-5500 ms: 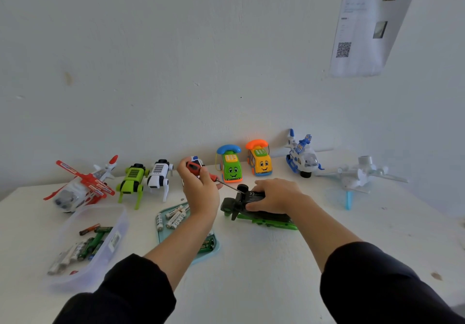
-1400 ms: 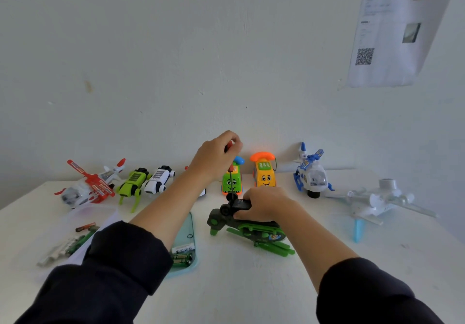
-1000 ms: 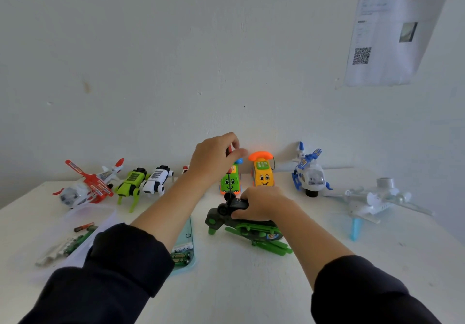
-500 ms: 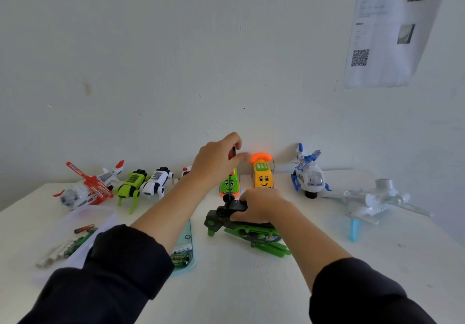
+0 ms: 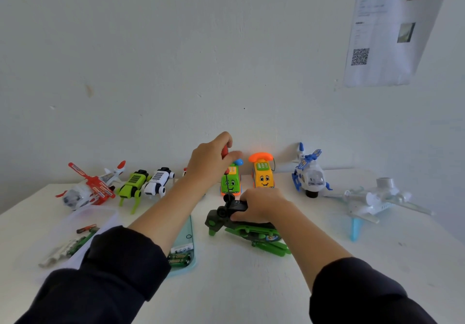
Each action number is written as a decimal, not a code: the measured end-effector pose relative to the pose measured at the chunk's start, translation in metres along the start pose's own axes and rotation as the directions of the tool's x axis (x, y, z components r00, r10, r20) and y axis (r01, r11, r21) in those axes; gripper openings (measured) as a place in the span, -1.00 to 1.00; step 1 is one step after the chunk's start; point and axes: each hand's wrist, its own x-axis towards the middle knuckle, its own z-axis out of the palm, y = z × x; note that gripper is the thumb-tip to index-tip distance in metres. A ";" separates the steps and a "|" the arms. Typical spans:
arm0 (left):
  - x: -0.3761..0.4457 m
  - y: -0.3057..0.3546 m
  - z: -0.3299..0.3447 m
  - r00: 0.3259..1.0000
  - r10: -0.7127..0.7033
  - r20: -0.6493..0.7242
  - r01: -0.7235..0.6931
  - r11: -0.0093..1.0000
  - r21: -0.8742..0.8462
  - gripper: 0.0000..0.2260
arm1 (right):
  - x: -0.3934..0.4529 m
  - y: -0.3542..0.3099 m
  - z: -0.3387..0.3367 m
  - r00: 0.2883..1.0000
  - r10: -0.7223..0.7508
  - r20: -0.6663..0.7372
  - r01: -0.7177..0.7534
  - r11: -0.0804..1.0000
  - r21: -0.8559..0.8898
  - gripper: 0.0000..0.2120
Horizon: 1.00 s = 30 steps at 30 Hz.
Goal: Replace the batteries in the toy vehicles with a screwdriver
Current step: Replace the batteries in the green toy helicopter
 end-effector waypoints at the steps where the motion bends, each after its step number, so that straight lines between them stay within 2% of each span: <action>1: 0.000 -0.002 0.000 1.000 -0.025 0.003 0.025 1.000 -0.009 -0.82 | 0.000 0.000 0.000 1.000 0.001 0.001 -0.001 1.000 0.002 -0.57; 3: 0.002 -0.002 -0.004 0.989 -0.103 0.106 0.110 0.991 -0.071 -0.91 | 0.001 0.001 0.000 1.000 0.002 0.007 -0.002 1.000 0.008 -0.58; 5: 0.002 0.000 -0.010 0.961 -0.123 0.247 0.170 0.968 -0.182 -0.74 | 0.002 0.001 -0.001 1.000 0.000 0.008 0.000 1.000 0.009 -0.58; 7: -0.001 0.000 -0.012 0.955 -0.090 0.282 0.161 0.958 -0.239 -0.69 | 0.003 0.001 -0.001 1.000 -0.001 0.011 0.001 1.000 0.003 -0.57; 11: -0.010 -0.010 -0.003 0.998 0.006 0.067 0.000 0.996 -0.095 -0.77 | 0.003 0.001 0.000 1.000 -0.002 0.012 0.002 1.000 0.000 -0.57; 14: -0.019 -0.017 0.003 0.995 0.005 -0.096 -0.020 0.989 -0.147 -0.80 | 0.002 0.002 0.001 1.000 -0.004 0.006 0.004 1.000 -0.004 -0.58; 16: -0.024 -0.019 0.004 0.988 0.011 -0.153 -0.037 0.985 -0.170 -0.80 | 0.003 0.002 0.001 1.000 -0.008 0.004 0.008 1.000 -0.011 -0.58; 22: -0.032 -0.016 0.008 0.977 0.069 -0.202 -0.090 0.991 -0.100 -0.80 | 0.003 0.001 0.000 1.000 -0.005 0.010 0.005 1.000 -0.011 -0.61; 26: -0.033 -0.007 0.010 0.981 0.134 -0.142 -0.139 0.990 -0.029 -0.80 | 0.002 0.000 0.000 1.000 -0.001 0.001 0.001 1.000 -0.006 -0.61; 30: -0.032 -0.001 0.012 0.983 0.131 -0.127 -0.135 0.991 -0.022 -0.81 | 0.001 0.000 0.000 1.000 0.002 -0.005 -0.002 1.000 0.005 -0.61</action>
